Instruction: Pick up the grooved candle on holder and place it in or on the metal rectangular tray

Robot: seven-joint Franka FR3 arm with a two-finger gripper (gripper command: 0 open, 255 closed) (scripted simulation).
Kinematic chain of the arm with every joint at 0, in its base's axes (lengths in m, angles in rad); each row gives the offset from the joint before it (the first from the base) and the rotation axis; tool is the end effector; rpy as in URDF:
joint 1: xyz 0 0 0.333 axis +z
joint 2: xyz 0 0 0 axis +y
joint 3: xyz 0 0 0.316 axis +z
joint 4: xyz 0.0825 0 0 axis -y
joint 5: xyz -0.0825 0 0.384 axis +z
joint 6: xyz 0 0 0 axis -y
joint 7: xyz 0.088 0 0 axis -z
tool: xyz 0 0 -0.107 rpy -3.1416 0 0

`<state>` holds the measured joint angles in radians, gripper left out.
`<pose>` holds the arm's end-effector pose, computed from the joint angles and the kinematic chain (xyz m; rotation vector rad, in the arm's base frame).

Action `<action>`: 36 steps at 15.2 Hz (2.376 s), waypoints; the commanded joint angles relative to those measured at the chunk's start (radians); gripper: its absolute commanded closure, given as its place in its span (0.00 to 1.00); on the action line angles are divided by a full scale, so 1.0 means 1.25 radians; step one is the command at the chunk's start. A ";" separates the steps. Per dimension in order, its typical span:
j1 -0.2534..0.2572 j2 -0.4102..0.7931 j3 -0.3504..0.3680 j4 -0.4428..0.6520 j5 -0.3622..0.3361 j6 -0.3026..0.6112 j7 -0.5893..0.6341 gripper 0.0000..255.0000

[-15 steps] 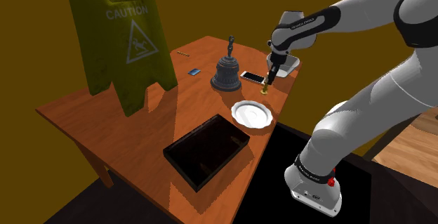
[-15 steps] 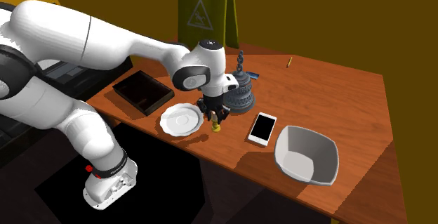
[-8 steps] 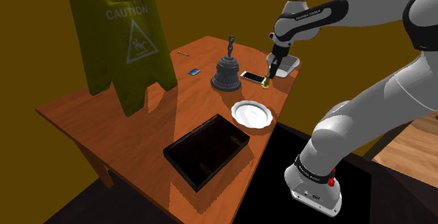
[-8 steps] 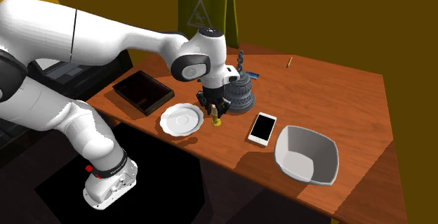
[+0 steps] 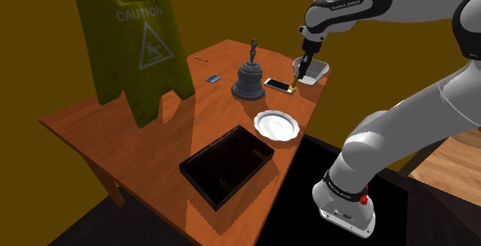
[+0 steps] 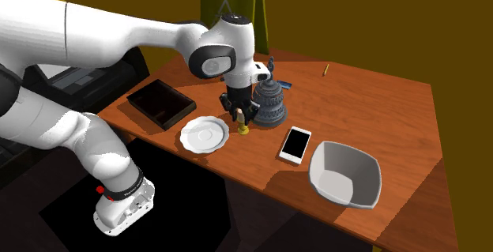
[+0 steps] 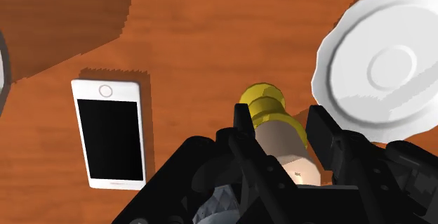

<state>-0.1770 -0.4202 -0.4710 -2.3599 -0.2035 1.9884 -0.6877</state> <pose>0.3331 -0.2810 0.4697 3.1228 0.2444 0.0184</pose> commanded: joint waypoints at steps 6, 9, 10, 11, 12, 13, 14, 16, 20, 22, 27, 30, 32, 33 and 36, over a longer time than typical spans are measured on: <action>0.016 -0.094 0.089 -0.065 0.005 -0.038 0.104 1.00; 0.031 -0.140 0.140 -0.102 0.021 -0.053 0.165 1.00; 0.037 -0.154 0.158 -0.112 0.027 -0.058 0.185 1.00; 0.044 -0.166 0.175 -0.122 0.035 -0.063 0.204 1.00; 0.051 -0.178 0.193 -0.131 0.043 -0.068 0.224 1.00; 0.058 -0.189 0.210 -0.138 0.052 -0.072 0.244 1.00; 0.067 -0.199 0.228 -0.145 0.062 -0.076 0.264 1.00; 0.084 -0.215 0.263 -0.156 0.082 -0.084 0.303 1.00; 0.122 -0.234 0.333 -0.166 0.127 -0.097 0.383 1.00; 0.142 -0.237 0.368 -0.165 0.150 -0.101 0.423 1.00; 0.191 -0.223 0.455 -0.146 0.207 -0.106 0.523 1.00; 0.217 -0.202 0.507 -0.123 0.238 -0.106 0.582 1.00; 0.232 -0.183 0.541 -0.103 0.256 -0.104 0.621 1.00; 0.239 -0.172 0.558 -0.092 0.265 -0.103 0.641 1.00; 0.257 -0.133 0.608 -0.053 0.285 -0.100 0.700 1.00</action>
<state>0.1366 -0.6050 0.2679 -2.4402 0.1446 1.8577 0.1617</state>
